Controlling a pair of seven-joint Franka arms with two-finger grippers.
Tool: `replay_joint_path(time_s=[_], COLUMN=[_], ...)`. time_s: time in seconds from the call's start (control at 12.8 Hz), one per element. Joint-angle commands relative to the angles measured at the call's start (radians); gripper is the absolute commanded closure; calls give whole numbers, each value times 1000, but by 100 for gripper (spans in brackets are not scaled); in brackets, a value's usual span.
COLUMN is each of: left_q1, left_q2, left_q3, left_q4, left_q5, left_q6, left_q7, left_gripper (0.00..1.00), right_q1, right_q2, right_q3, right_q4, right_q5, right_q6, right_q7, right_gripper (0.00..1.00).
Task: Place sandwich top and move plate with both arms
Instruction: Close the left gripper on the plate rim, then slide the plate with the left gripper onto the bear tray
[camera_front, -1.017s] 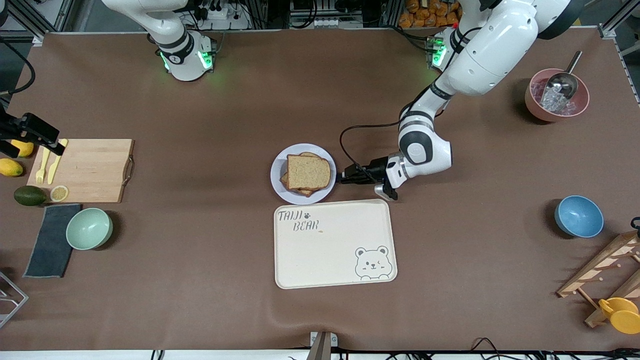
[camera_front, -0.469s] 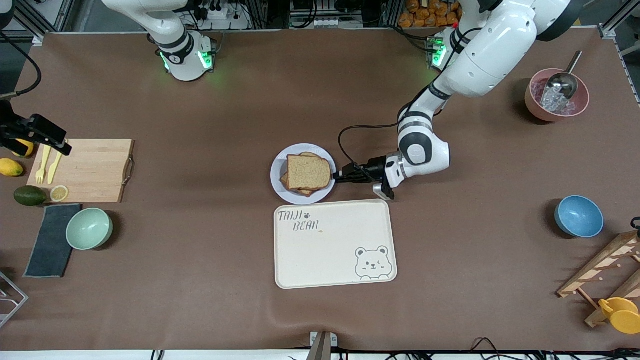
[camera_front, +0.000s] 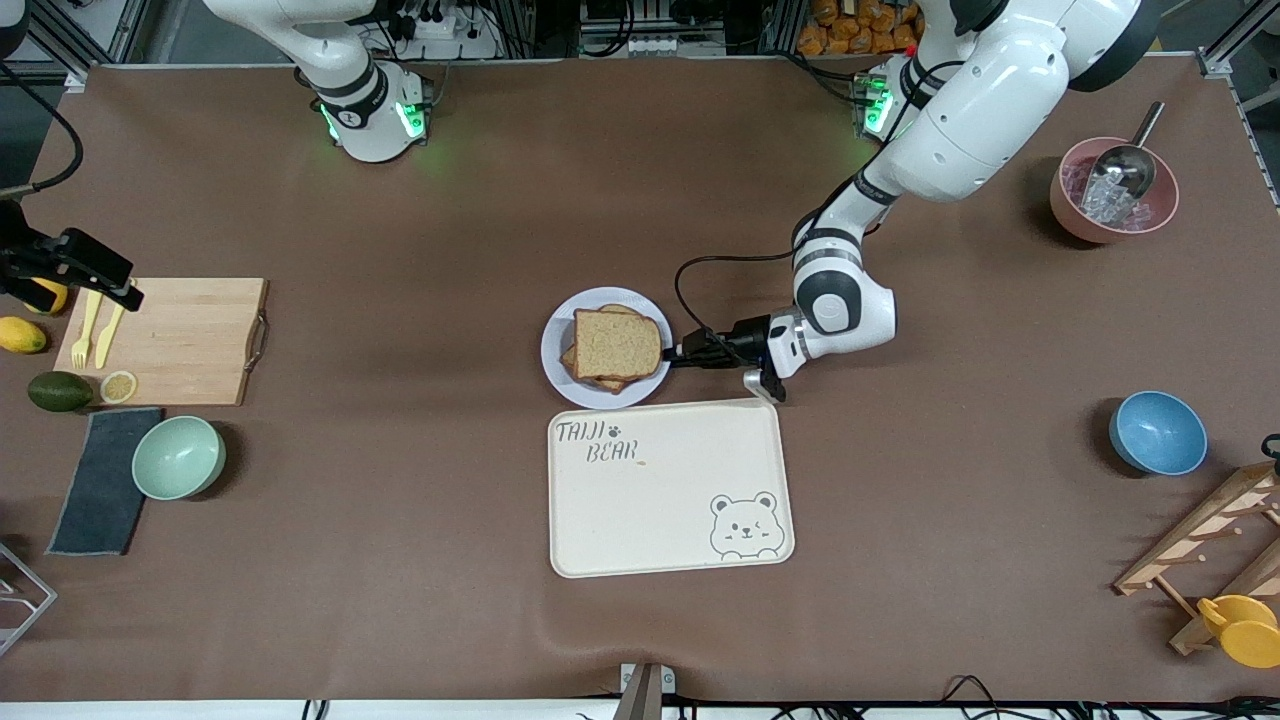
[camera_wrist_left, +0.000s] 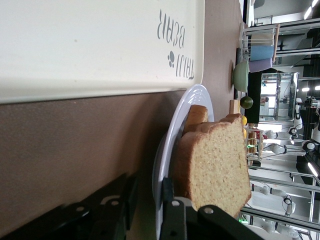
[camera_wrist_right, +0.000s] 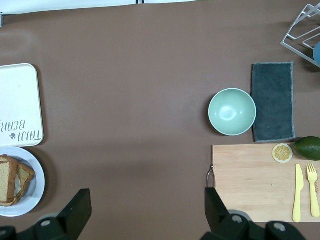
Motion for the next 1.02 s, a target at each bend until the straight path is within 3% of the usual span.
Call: replay_joint_path(time_s=[0.0,0.39,0.7,0.94], left_q1=[-1,-14,-26,-24], left_q2=[28,54,77,72], left_q3=[-6,-6,-6,-6], left_q4=[27,44,73,73], left_q5=[-44,-70,-81,-93], left_q6=[-9,-23,-43,-43], left_q7=[49,78,127,139], left_gripper=[76,81,100,100], right_q1=[10,10,8,8], right_q2=[-16,-15,-15,-13], right_q3=[-1,-1,-1,-1], right_q4=[-5,-5,-5,-5], right_q5=[-25,-23,-25,-23], right_q6=[-9,-9,-9,-8], right_q7=[22,22,22,22], right_gripper=[0,0,0,0])
